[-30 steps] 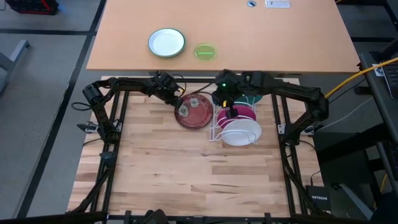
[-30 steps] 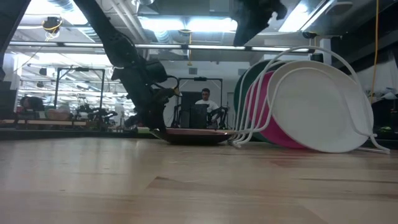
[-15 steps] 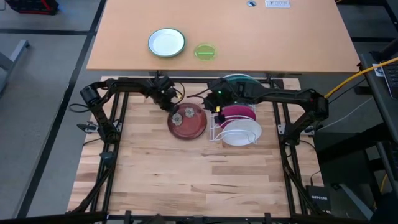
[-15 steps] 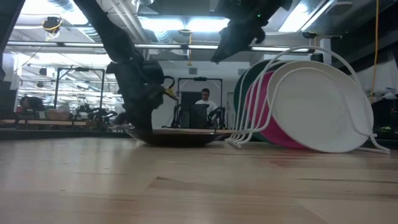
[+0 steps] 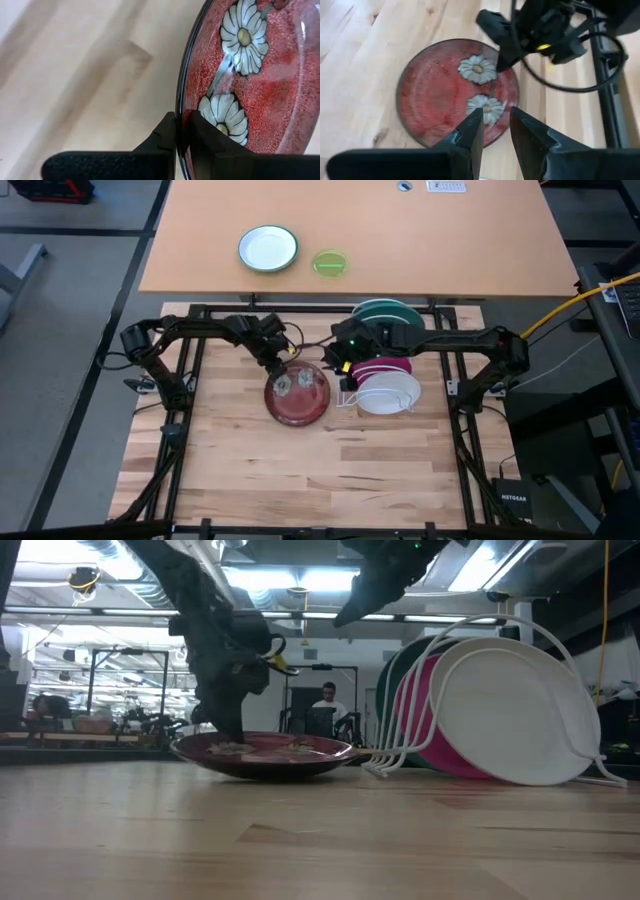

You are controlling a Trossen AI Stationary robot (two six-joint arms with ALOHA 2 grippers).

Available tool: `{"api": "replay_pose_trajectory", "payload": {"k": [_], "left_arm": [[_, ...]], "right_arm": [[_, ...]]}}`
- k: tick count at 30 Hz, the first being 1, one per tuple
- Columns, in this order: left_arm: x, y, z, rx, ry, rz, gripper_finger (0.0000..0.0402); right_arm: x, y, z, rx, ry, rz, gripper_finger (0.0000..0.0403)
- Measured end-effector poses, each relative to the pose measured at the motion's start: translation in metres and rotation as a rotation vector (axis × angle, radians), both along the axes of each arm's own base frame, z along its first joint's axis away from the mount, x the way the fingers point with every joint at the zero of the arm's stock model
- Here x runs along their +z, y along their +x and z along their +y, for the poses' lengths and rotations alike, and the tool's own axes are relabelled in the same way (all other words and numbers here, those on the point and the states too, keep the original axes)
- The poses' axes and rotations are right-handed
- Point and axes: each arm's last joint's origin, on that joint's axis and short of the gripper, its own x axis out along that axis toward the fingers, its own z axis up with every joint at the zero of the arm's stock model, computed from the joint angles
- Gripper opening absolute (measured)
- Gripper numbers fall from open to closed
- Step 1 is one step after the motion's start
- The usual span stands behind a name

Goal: Sort dishes
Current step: Put the red plate in the dish rack

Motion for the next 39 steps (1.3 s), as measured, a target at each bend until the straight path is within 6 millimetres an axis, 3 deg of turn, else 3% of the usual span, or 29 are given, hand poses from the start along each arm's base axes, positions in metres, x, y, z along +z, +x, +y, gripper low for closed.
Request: {"api": "replay_pose_trajectory", "payload": {"k": [7,18,23,39], "left_arm": [[0.007,0.014,-0.030,-0.092,0.084,0.000,0.0016],[0.034,0.016,-0.067,-0.143,0.256,-0.043,0.0015],[0.048,0.012,-0.078,-0.145,0.305,-0.081,0.0011],[0.056,0.013,-0.099,-0.184,0.377,-0.100,0.0008]], "right_arm": [[0.001,0.002,0.007,-0.002,-0.057,-0.002,0.0099],[0.000,0.001,0.012,0.072,0.139,-0.005,0.0099],[-0.001,0.001,0.012,0.002,0.196,0.006,0.0113],[-0.057,0.031,0.008,-0.009,0.233,0.144,0.0176]]}}
